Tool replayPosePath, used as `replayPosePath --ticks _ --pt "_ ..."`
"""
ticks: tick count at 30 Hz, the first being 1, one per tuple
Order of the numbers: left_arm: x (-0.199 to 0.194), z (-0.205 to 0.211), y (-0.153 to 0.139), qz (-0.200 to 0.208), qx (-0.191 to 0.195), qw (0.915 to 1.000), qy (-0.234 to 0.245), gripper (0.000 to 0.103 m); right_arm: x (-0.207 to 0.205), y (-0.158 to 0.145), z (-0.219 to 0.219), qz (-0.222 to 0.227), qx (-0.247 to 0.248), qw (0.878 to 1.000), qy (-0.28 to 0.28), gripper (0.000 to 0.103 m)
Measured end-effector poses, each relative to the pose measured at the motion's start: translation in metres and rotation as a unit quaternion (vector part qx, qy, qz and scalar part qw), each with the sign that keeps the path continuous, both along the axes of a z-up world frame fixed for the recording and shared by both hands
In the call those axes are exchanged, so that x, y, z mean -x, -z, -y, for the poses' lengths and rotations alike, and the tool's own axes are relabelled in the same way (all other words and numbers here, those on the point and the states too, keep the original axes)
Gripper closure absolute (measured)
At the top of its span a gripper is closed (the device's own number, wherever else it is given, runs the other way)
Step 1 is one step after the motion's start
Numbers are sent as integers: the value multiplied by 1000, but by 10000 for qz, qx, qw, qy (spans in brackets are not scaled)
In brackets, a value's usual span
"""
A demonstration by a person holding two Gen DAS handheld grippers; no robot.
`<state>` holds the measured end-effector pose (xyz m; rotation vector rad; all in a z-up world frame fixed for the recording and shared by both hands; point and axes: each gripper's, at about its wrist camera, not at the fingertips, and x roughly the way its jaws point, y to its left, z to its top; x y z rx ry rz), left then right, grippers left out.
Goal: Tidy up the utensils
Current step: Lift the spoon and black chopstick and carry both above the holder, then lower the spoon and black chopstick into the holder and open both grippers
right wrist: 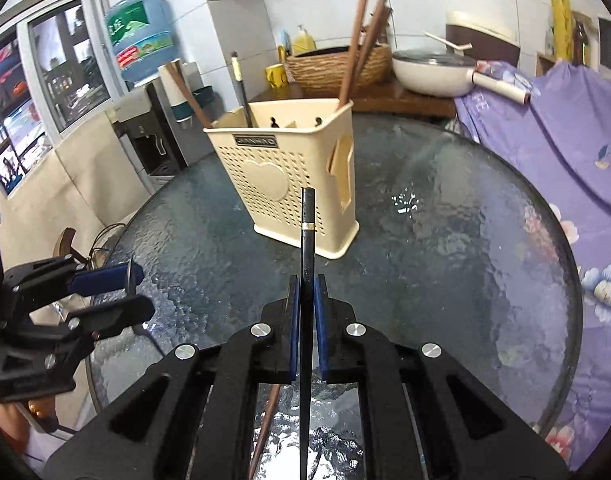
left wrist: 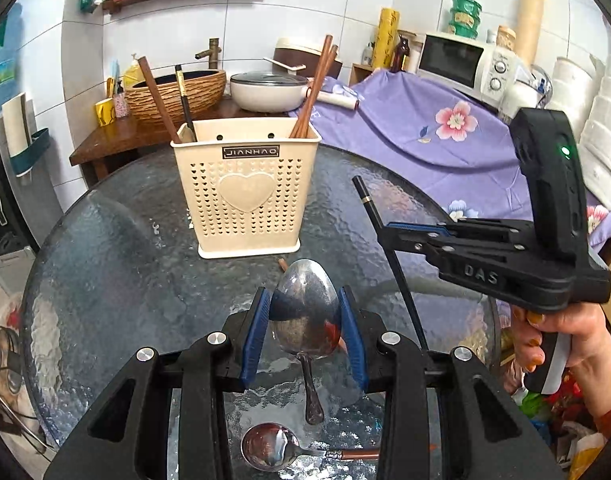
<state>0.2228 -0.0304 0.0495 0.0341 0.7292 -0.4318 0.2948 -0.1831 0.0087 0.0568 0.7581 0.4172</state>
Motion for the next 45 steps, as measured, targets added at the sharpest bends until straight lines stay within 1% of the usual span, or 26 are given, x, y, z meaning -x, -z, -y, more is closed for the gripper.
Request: replayPosePath --ticks 6,10,14,18,20,22,26,28,30,33,35,39,42,45 --pt "-2 0 4 45 47 10000 -68 68 8 -6 4 43 -56 10000 -25 95" --pt "-6 -2 -2 112 72 9999 -101 68 13 -15 7 103 -148 9998 -46 95" --pt "-9 -4 -13 223 112 9995 -179 68 16 -34 11 270 -269 9993 -53 95" --pt "-17 -9 -35 425 223 9983 -333 68 14 -60 13 475 -318 9984 -13 95" --pt "-21 -12 -50 617 237 9969 -424 68 10 -79 13 582 -388 9975 -19 95" --pt "-29 -14 -71 899 231 9942 -549 68 8 -99 13 724 -450 9964 -15 95" --pt "-49 -17 -101 1063 326 9911 -728 68 -1 -139 7 901 -624 9939 -113 95" --pt "-61 -18 -117 1193 321 9883 -899 68 -8 -159 4 949 -691 9930 -125 95" --pt "-73 -20 -132 1322 366 9847 -1071 68 -14 -182 -1 1134 -632 9915 -39 95" --pt "-92 -21 -148 1431 405 9799 -1328 68 -27 -204 -5 1202 -641 9907 59 95" --pt "-105 -20 -154 1441 437 9777 -1461 68 -42 -216 -7 1166 -669 9908 146 95" --pt "-126 -14 -158 1454 377 9743 -1680 69 -66 -228 -11 1217 -565 9901 401 95" --pt "-139 -8 -154 1459 292 9722 -1810 68 -83 -233 -11 1292 -593 9882 570 95" --pt "-147 -6 -147 1387 303 9726 -1842 69 -95 -232 -12 1376 -549 9864 718 95"
